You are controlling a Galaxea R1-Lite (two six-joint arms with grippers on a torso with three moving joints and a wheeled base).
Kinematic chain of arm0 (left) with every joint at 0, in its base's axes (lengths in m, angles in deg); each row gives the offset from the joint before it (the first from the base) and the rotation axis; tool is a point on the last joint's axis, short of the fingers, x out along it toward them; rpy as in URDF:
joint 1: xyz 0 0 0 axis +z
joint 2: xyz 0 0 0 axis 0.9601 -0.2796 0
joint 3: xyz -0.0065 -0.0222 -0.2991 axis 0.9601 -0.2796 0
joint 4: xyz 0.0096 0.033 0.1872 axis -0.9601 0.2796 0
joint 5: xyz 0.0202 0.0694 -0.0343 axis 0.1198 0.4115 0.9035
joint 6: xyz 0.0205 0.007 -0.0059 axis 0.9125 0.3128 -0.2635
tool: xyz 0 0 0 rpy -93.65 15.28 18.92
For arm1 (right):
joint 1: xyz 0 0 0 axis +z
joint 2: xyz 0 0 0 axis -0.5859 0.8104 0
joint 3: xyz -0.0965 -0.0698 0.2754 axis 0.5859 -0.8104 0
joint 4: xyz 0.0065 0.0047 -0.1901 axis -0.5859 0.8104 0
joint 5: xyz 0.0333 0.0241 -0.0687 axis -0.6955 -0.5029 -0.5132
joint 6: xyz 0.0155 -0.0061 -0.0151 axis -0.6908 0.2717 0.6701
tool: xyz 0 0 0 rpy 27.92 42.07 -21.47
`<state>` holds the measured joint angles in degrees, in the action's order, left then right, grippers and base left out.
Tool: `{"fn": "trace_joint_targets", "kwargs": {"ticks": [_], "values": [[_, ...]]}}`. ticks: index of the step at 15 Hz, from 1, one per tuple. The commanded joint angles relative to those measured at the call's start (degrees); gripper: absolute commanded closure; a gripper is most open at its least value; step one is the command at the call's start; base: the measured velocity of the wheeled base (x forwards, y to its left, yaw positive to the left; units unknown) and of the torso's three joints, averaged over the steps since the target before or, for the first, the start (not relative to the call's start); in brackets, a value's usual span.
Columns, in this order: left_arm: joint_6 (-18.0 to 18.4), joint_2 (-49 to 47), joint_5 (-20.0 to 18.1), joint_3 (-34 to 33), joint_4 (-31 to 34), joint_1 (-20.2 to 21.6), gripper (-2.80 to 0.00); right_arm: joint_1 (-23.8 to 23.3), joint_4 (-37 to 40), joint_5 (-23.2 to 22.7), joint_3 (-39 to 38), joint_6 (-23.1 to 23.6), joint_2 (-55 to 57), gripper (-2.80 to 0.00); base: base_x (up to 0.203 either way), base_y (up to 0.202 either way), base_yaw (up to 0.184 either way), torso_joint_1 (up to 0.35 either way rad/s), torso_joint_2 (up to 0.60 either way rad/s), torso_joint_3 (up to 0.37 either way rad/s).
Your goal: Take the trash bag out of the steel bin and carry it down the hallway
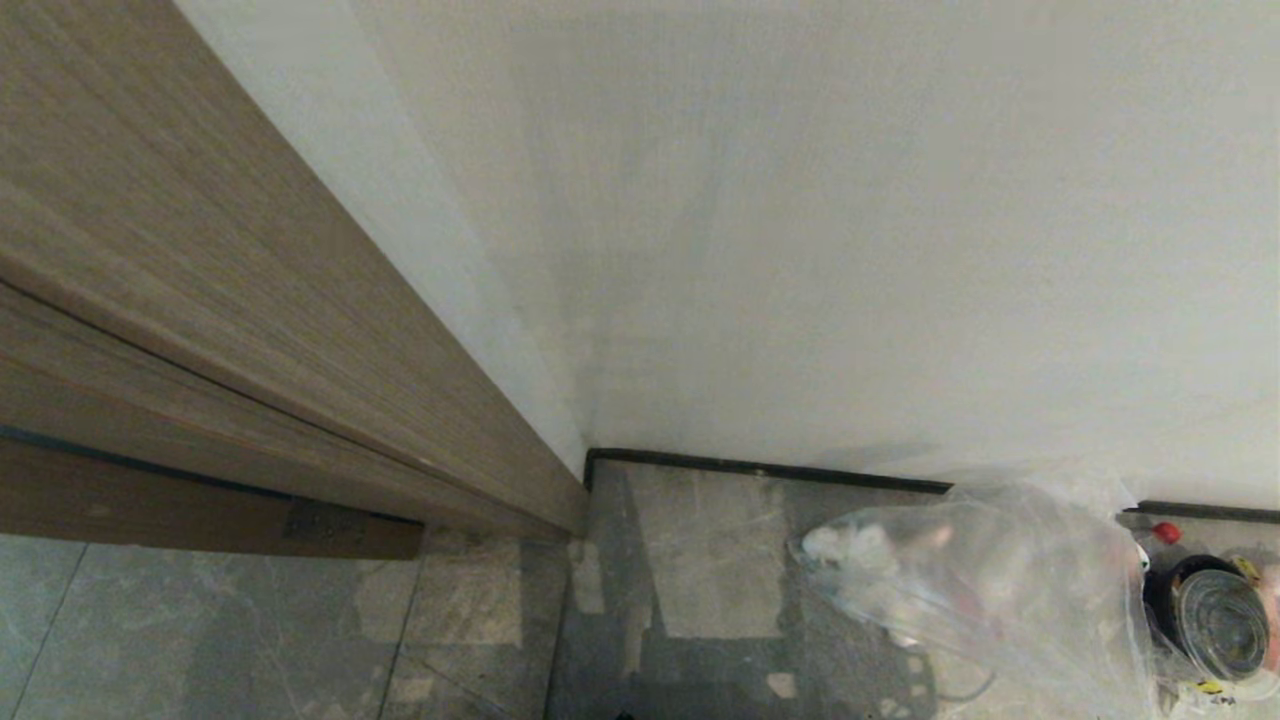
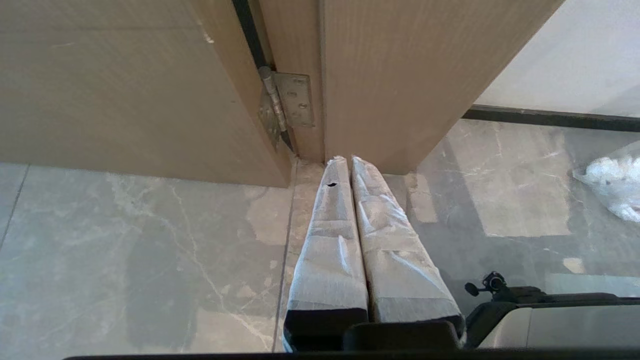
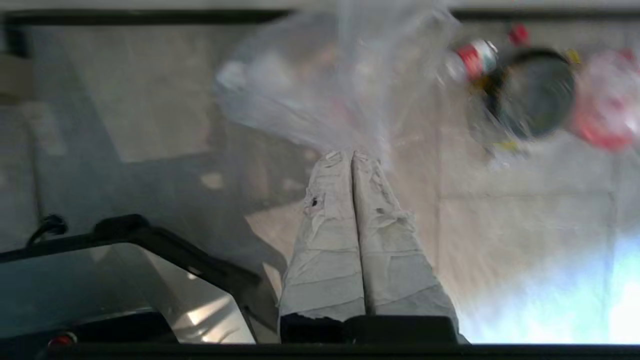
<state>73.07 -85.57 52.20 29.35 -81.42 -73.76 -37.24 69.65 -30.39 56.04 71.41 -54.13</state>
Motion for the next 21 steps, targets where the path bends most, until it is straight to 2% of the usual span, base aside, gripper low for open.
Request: {"fn": "trace_joint_targets", "kwargs": {"ticks": [1, 3, 6, 9, 21], "values": [[0.0, 0.0, 0.0, 0.0, 0.0, 0.0, 0.00, 0.7, -1.2, -2.5, -2.0, 1.8, -6.2, 0.00, 0.000, 0.000, 0.000, 0.000, 0.00, 0.000], [0.0, 0.0, 0.0, 0.0, 0.0, 0.0, 0.00, 0.9, -2.0, -5.5, -2.8, 2.8, -12.0, 0.00, 0.000, 0.000, 0.000, 0.000, 0.00, 0.000], [0.0, 0.0, 0.0, 0.0, 0.0, 0.0, 0.00, 0.9, -11.9, -6.3, -7.7, 3.1, -12.6, 0.00, 0.000, 0.000, 0.000, 0.000, 0.00, 0.000], [0.0, 0.0, 0.0, 0.0, 0.0, 0.0, 0.00, 0.9, -18.0, -7.5, -12.0, 2.7, -12.6, 0.00, 0.000, 0.000, 0.000, 0.000, 0.00, 0.000], [0.1, 0.0, 0.0, 0.0, 0.0, 0.0, 0.00, 0.9, -18.2, -7.6, -11.8, 2.1, -12.6, 0.00, 0.000, 0.000, 0.000, 0.000, 0.00, 0.000]]}}
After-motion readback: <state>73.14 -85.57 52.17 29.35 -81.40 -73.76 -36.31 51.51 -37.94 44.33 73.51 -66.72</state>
